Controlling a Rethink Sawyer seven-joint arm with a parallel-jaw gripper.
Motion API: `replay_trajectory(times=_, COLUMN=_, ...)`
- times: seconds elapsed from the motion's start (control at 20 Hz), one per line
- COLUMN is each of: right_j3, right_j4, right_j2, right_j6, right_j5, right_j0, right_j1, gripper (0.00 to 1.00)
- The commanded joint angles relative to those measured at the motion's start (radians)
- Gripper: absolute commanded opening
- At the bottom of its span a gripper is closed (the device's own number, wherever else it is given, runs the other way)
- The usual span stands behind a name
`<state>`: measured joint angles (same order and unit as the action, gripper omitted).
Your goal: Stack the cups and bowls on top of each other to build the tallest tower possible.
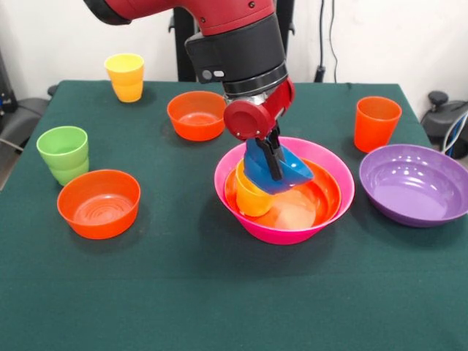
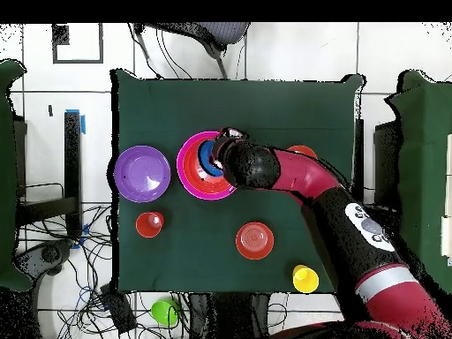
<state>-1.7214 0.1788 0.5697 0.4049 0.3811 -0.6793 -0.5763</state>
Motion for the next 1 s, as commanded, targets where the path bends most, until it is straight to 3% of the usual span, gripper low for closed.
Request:
replay_trajectory(times=0.05, right_j3=0.056, right_j4=0.075, right_j2=-0.051, right_j6=0.085, right_j5=0.106, right_j0=0.018, right_j1=0.021, gripper=0.0)
replay_trajectory(times=0.5, right_j3=0.04, right_j4=0.091, right_j2=-0.166, right_j6=0.132, right_j5=0.113, right_j0=0.056, right_j1=0.1, gripper=0.0)
replay_trajectory(times=1.0, right_j3=0.076, right_j4=0.084, right_j2=-0.229, right_j6=0.124, right_j5=0.203, right_j0=0.085, right_j1=0.077, gripper=0.0)
